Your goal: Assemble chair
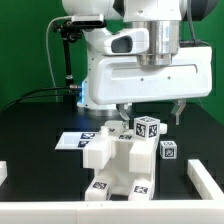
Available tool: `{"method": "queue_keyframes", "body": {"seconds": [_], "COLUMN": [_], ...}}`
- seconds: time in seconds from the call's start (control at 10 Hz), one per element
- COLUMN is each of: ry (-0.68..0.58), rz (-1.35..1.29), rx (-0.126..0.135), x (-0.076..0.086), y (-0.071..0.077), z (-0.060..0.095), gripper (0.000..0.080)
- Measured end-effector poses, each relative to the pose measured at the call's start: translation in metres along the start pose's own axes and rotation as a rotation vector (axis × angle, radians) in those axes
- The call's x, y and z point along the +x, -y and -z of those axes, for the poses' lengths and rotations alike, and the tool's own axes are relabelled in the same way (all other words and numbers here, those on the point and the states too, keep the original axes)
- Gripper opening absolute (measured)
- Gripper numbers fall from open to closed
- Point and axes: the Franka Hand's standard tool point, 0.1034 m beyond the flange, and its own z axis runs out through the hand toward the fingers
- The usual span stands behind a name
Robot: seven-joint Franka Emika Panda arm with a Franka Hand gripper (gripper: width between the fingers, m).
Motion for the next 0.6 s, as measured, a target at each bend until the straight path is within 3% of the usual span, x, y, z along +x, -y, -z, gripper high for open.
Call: {"method": "queue_keyframes", "body": {"seconds": [0.2,0.4,0.6], "ry": [0.007,0.007,0.009], "rz": [0.125,0.241,0.229], "rx": [0.002,-0.003,-0.009], "x": [0.001,0.015,0.020], "y": [-0.004,-0.017,-0.016], "z": [0.001,0.005,0.003], "gripper": [0.0649,0.0649,0.0649]}}
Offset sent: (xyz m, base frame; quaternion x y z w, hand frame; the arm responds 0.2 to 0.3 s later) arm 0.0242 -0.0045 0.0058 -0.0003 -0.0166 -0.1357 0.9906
